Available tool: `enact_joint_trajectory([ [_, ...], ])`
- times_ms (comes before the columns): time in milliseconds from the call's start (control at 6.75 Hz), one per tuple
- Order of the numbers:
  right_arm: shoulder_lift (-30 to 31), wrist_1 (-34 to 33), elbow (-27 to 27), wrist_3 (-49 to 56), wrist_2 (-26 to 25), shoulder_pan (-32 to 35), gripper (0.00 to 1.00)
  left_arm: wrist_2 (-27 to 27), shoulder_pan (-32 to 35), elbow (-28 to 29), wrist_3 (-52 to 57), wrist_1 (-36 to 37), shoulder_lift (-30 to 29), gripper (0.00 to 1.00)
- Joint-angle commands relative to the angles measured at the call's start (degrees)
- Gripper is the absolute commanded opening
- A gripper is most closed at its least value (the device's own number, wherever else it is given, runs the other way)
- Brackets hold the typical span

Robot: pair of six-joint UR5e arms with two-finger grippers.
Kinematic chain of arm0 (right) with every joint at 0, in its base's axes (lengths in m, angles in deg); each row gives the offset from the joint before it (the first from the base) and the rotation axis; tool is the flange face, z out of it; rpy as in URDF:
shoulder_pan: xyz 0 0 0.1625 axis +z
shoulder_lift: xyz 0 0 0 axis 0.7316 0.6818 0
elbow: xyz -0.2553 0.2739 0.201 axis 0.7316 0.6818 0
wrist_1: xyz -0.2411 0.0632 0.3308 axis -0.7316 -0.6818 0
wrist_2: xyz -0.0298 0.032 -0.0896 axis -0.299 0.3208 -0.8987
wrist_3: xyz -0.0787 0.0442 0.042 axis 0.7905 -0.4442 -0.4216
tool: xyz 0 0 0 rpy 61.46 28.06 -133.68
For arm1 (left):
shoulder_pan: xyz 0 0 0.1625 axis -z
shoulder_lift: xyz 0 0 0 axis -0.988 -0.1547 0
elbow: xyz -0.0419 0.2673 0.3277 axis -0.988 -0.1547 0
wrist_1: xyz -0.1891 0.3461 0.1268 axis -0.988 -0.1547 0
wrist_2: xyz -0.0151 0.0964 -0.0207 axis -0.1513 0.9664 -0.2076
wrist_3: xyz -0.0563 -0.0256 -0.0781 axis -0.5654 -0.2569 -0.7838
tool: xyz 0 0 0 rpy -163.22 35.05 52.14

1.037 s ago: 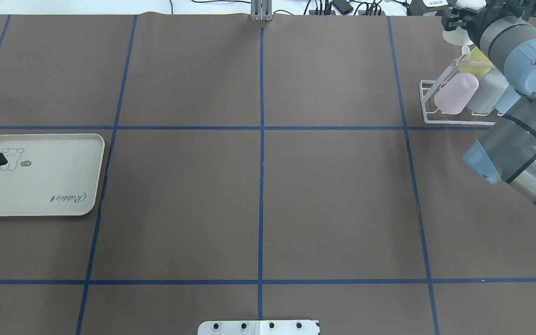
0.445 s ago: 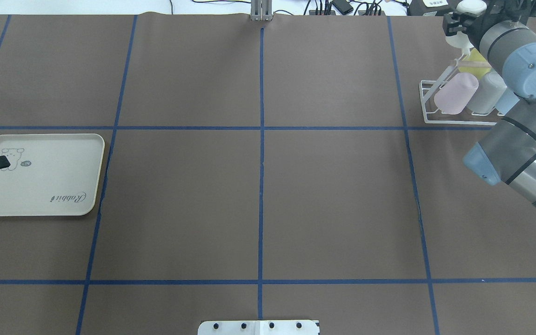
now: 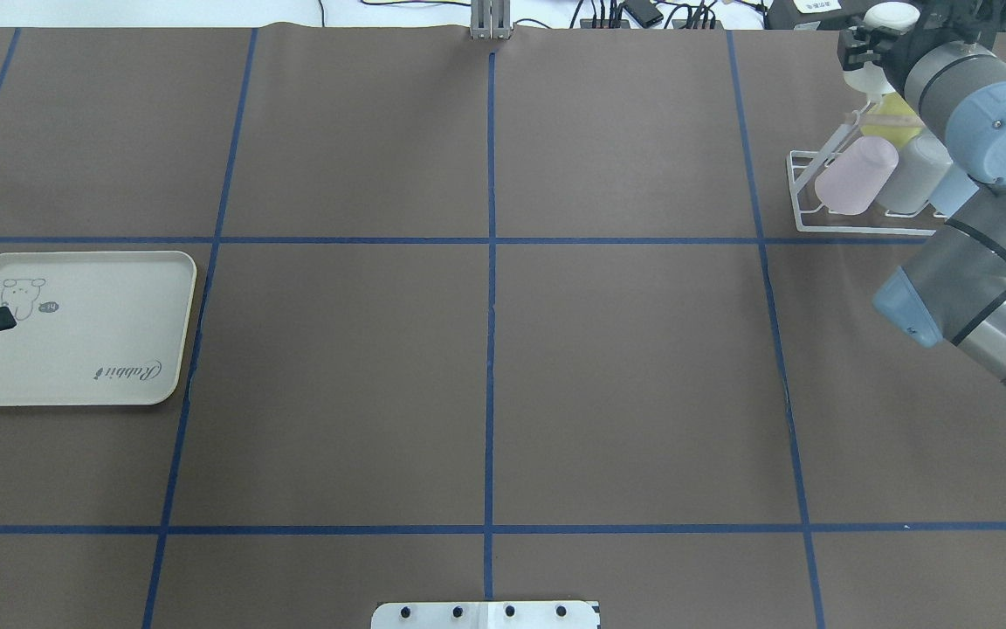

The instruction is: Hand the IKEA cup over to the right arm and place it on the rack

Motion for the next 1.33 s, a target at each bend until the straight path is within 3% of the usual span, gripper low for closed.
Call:
enact_joint_trajectory([
  [0, 0.2, 0.0, 0.7, -0.1, -1.0, -0.1, 0.00, 0.0, 0.0, 0.2, 0.2, -0.1, 0.0, 1.00],
  [889, 1.4, 0.0, 1.5, -0.6, -0.9, -2.1, 0.00, -0.1, 0.0, 0.4, 0.2, -0.1, -0.1, 1.00],
  [1037, 1.6, 0.1, 1.6, -0.6, -0.9, -2.1, 0.99, -0.1, 0.0, 0.4, 0.2, -0.1, -0.1, 1.00],
  [1186, 2.6, 0.2, 1.1, -0.5, -0.7, -2.1, 1.00, -0.2, 0.0, 0.4, 0.2, -0.1, -0.1, 1.00],
])
